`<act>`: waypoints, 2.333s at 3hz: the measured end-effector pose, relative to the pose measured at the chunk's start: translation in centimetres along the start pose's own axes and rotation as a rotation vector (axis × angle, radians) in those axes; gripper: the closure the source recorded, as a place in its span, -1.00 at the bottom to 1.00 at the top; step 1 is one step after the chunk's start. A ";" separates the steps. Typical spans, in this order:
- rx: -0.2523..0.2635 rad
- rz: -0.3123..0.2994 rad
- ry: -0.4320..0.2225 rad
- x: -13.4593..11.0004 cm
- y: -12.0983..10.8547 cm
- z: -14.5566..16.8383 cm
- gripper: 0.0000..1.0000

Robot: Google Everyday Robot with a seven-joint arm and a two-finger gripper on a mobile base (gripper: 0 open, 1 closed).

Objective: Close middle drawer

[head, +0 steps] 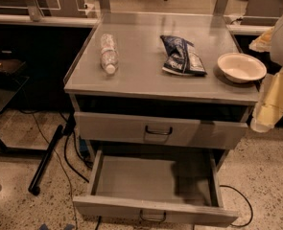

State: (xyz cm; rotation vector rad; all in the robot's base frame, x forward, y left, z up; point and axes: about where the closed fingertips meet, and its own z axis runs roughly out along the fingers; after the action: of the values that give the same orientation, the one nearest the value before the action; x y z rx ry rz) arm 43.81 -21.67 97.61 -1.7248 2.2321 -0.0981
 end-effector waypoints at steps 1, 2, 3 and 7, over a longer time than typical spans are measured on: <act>0.000 0.000 0.000 0.0 0.0 0.0 -1.00; 0.000 0.000 0.000 0.0 0.0 0.0 -0.74; 0.000 0.000 0.000 0.0 0.0 0.0 -0.28; 0.026 0.002 -0.005 -0.1 -0.7 -0.7 1.00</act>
Offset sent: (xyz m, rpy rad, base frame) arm 0.0000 0.0000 0.0000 0.0000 0.0000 0.0000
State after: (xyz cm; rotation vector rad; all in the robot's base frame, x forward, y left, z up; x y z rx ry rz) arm 44.30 -21.83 98.50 -1.7078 2.2192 -0.1211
